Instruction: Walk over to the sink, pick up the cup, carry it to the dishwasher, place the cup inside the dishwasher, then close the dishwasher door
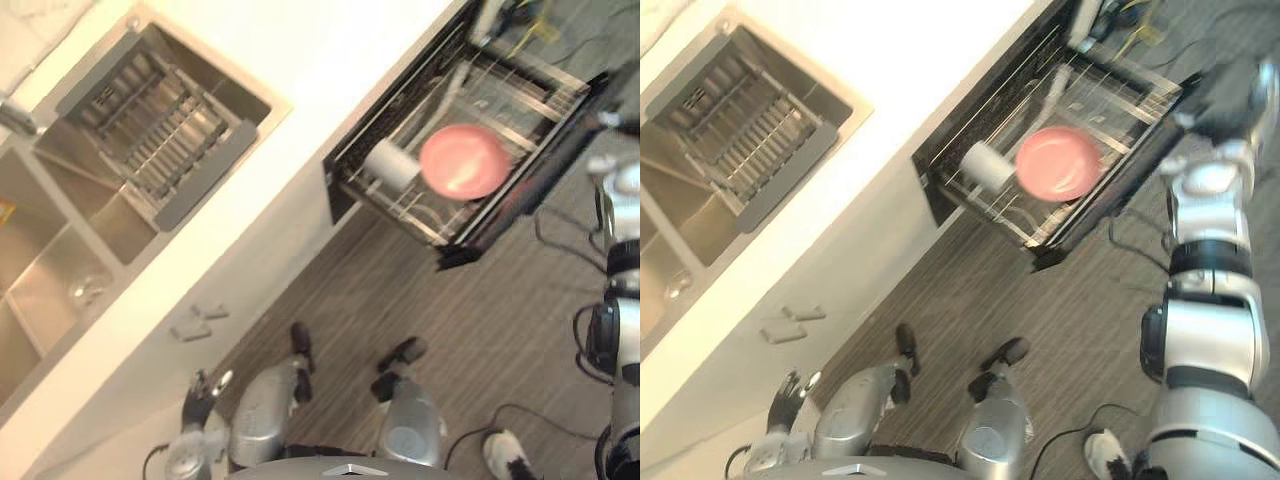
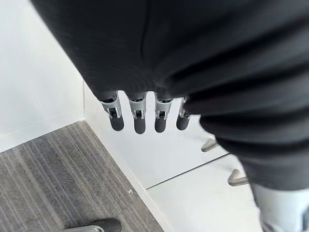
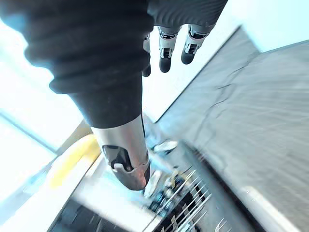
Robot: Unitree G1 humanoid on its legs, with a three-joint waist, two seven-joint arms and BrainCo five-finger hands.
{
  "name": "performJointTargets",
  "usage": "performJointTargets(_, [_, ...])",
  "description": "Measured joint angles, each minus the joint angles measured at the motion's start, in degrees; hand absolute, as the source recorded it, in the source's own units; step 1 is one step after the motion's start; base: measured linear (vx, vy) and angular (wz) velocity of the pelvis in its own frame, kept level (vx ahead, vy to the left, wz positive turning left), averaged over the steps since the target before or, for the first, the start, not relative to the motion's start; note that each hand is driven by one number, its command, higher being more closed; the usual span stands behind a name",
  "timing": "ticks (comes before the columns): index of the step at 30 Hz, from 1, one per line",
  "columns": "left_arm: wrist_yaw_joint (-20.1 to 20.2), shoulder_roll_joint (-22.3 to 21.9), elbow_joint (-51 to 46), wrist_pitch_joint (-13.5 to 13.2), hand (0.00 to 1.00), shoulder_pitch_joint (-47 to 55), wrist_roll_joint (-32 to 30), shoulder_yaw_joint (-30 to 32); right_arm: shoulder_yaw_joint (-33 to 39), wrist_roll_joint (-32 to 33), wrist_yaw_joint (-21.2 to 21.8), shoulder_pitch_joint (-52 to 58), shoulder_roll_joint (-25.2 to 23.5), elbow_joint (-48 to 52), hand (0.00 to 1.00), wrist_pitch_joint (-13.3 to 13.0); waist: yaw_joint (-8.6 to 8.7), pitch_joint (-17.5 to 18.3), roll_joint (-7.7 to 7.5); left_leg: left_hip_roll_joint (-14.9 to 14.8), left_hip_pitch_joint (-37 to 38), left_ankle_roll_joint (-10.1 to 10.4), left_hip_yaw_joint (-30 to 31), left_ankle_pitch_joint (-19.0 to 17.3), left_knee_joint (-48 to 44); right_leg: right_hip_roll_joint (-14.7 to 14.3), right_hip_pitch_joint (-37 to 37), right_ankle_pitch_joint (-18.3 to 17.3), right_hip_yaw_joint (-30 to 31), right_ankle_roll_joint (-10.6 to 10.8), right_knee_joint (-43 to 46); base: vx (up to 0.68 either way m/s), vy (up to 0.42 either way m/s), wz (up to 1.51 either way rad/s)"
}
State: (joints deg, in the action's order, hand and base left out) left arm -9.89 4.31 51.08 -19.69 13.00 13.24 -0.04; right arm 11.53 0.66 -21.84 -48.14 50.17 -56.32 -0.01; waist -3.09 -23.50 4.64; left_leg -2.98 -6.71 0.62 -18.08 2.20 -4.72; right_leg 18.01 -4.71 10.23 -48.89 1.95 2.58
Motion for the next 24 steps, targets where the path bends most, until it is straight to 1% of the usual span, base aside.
performJointTargets(1, [-0.19,0.08,0.79,-0.01,0.0,0.44,0.0,0.29,2.16,2.58,0.18,1.69,-0.02,-1.03,0.0,0.43,0.12,0.56,-0.59,-0.16,0.57,0.03,-0.39,-0.21,0.03,-0.05,0.3,-0.17,-0.09,-0.03,0.17,0.12,0.001,-0.28])
performJointTargets(2, [-0.33,0.22,2.49,-0.09,0.0,1.22,-0.03,0.61,6.62,10.32,1.1,4.67,-0.05,-3.29,1.0,1.39,0.27,1.45,-1.4,-0.37,1.95,0.17,-1.08,-0.75,0.05,-0.01,1.1,-0.58,-0.53,-0.11,0.67,0.09,0.017,-0.29])
performJointTargets(3, [-0.52,0.19,3.77,-0.46,0.0,2.05,-0.13,1.07,9.96,15.83,2.47,7.61,-0.07,-5.78,1.0,2.07,0.74,2.98,-1.94,-0.37,2.35,0.22,-1.49,-1.02,0.14,0.25,1.14,-1.07,-0.64,-0.05,1.21,0.08,0.024,-0.25])
performJointTargets(4, [-0.65,0.16,4.26,-0.65,0.0,2.19,-0.14,1.28,11.29,18.59,3.17,8.95,-0.13,-6.52,1.0,2.56,1.08,3.17,-2.03,-0.33,2.79,0.21,-1.65,-1.03,0.37,0.5,1.26,-1.34,-0.65,-0.06,1.76,0.07,0.043,-0.18])
performJointTargets(5, [-0.95,0.19,4.98,-1.01,0.0,2.18,-0.49,1.3,13.03,23.31,4.91,11.14,-0.31,-8.04,1.0,3.28,1.55,3.12,-2.11,-0.18,3.7,0.17,-2.18,-0.9,1.07,1.02,1.27,-1.84,-0.7,-0.18,2.81,-0.02,0.062,-0.16])
performJointTargets(6, [-1.07,0.19,5.49,-1.52,0.0,2.17,-0.91,1.17,14.38,26.59,6.79,12.86,-1.28,-8.38,1.0,4.04,1.99,3.13,-2.07,0.03,3.58,0.23,-2.54,-0.85,1.96,1.49,0.95,-2.31,-0.66,-0.12,3.3,-0.06,0.073,-0.17])
performJointTargets(7, [-1.06,0.21,5.9,-1.7,0.0,2.12,-1.06,1.05,14.59,29.55,8.33,13.43,-2.67,-8.41,1.0,4.33,2.58,3.06,-1.99,0.16,3.34,0.38,-2.77,-0.95,2.44,1.87,0.39,-3.06,-1.14,-0.25,3.78,-0.09,0.057,-0.11])
performJointTargets(8, [-1.04,0.22,6.01,-1.69,0.0,2.12,-1.07,0.95,14.59,31.44,9.31,13.5,-3.77,-8.41,1.0,4.57,2.9,3.03,-1.94,0.21,3.12,0.14,-3.13,-0.68,3.01,2.16,0.09,-3.06,-2.19,-0.27,3.86,-0.05,0.033,-0.08])
performJointTargets(10, [-0.98,0.5,5.88,-1.66,0.0,1.86,-1.07,-0.05,14.58,38.76,11.71,13.48,-5.89,-8.42,1.0,5.47,3.0,2.93,-1.63,0.17,1.71,0.29,-4.53,-0.06,4.17,2.79,-1.63,-2.97,-3.78,-0.34,4.05,-0.04,0.022,-0.01])
performJointTargets(11, [-0.89,0.55,5.84,-1.63,0.0,1.29,-1.08,-0.67,14.59,44.19,13.25,13.39,-6.67,-8.45,1.0,5.43,2.99,2.35,-0.9,0.15,0.48,0.26,-4.74,0.48,4.37,2.92,-2.84,-2.87,-3.91,-0.39,4.12,-0.04,0.017,0.14])
performJointTargets(12, [-0.87,0.4,5.83,-1.53,0.0,0.87,-1.08,-1.17,14.55,47.02,14.03,12.86,-7.0,-8.8,1.0,5.38,2.97,1.96,-0.2,0.17,-0.29,0.18,-4.89,1.25,4.82,2.99,-3.71,-2.83,-3.88,-0.44,4.25,-0.04,0.015,0.18])
performJointTargets(13, [-0.89,0.33,5.84,-1.33,0.0,-0.06,-1.06,-2.39,14.52,52.31,15.17,10.92,-7.32,-10.16,1.0,5.17,2.35,1.52,0.99,0.27,-1.28,0.22,-5.26,2.72,5.47,3.46,-5.78,-2.13,-3.3,-1.35,4.49,-0.01,0.007,0.05])
performJointTargets(14, [-0.86,0.23,5.85,-1.11,0.0,-0.56,-1.06,-2.64,14.47,54.22,15.61,9.95,-7.45,-10.14,1.0,5.01,1.89,1.2,1.54,0.42,-1.73,0.26,-5.43,3.3,5.85,3.54,-6.8,-1.86,-2.77,-1.55,4.67,0.0,0.0,0.0])
performJointTargets(15, [-0.85,0.22,5.84,-1.08,0.0,-0.62,-1.05,-2.68,14.46,54.47,15.66,9.81,-7.47,-10.14,1.0,4.97,1.81,1.17,1.6,0.45,-1.78,0.27,-5.44,3.35,5.91,3.56,-6.92,-1.83,-2.71,-1.55,4.69,-0.02,-0.005,-0.04])
performJointTargets(16, [-0.79,-0.01,5.8,-0.62,0.0,-2.75,-1.02,-4.04,14.32,58.23,16.57,5.24,-7.43,-10.13,1.0,3.62,1.05,0.03,3.82,0.97,-4.64,-0.19,-5.41,4.56,6.13,3.71,-10.19,-0.79,-2.1,-2.31,4.77,-0.03,-0.017,0.03])
performJointTargets(17, [-0.77,-0.05,5.76,-0.57,0.0,-3.34,-1.0,-4.65,14.09,58.78,16.78,3.85,-7.35,-10.12,1.0,3.33,0.97,-0.37,4.59,1.13,-5.29,-0.29,-5.33,4.98,6.48,3.77,-10.94,-0.45,-2.08,-2.7,4.85,-0.03,-0.024,0.11])
performJointTargets(18, [-0.56,-0.43,5.69,-0.48,0.0,-4.67,-0.96,-5.35,13.23,59.58,16.99,1.23,-7.08,-10.12,1.0,2.9,0.76,-1.29,6.36,1.57,-5.99,-0.72,-4.97,6.1,7.76,4.0,-12.08,-0.13,-1.89,-3.04,5.23,-0.02,-0.025,0.17])
performJointTargets(19, [-0.52,-0.59,5.62,-0.45,0.0,-5.25,-0.91,-5.73,13.11,59.83,17.11,0.16,-6.92,-10.13,1.0,2.86,0.67,-1.57,7.2,1.78,-6.51,-0.96,-4.53,6.63,8.16,4.26,-12.75,-0.13,-1.6,-3.04,5.79,-0.02,-0.014,0.29])
performJointTargets(20, [-0.45,-0.86,5.2,-0.42,0.0,-6.28,-0.79,-6.84,12.35,59.82,17.63,-1.62,-6.55,-10.14,1.0,2.61,0.43,-2.11,8.73,2.13,-7.55,-1.16,-3.76,7.35,8.72,4.89,-14.17,-0.38,0.01,-2.71,7.13,-0.02,-0.016,0.33])
performJointTargets(21, [-0.04,-0.91,4.08,-0.46,0.0,-6.71,-0.75,-7.44,10.88,59.75,17.76,-3.27,-6.21,-10.16,1.0,2.56,-0.15,-2.5,9.66,2.41,-8.7,-1.42,-3.33,8.01,9.04,5.32,-15.63,-0.6,1.24,-2.46,8.03,-0.01,-0.016,0.33])
performJointTargets(22, [0.14,-0.93,3.53,-0.49,0.0,-6.8,-0.75,-7.65,10.41,59.69,17.77,-4.18,-6.16,-10.2,1.0,2.55,-0.34,-2.67,9.95,2.56,-9.36,-1.49,-3.05,8.26,9.05,5.56,-16.29,-0.75,1.41,-2.43,8.49,-0.01,-0.036,0.26])
performJointTargets(23, [0.25,-0.9,3.42,-0.71,0.0,-7.01,-0.66,-7.97,8.85,59.34,17.8,-5.75,-6.17,-10.54,1.0,2.55,-1.07,-2.55,10.11,2.86,-10.49,-1.91,-2.36,9.06,9.1,6.06,-17.6,-0.96,1.54,-2.59,9.29,0.01,-0.053,0.2])
performJointTargets(24, [0.26,-0.9,3.39,-0.69,0.0,-7.36,-0.36,-8.21,7.99,57.61,17.79,-7.34,-5.99,-11.6,1.0,2.49,-2.0,-2.54,10.14,3.17,-10.94,-2.12,-2.08,9.31,9.1,6.7,-18.22,-1.29,1.67,-2.67,10.18,0.01,-0.054,0.19])
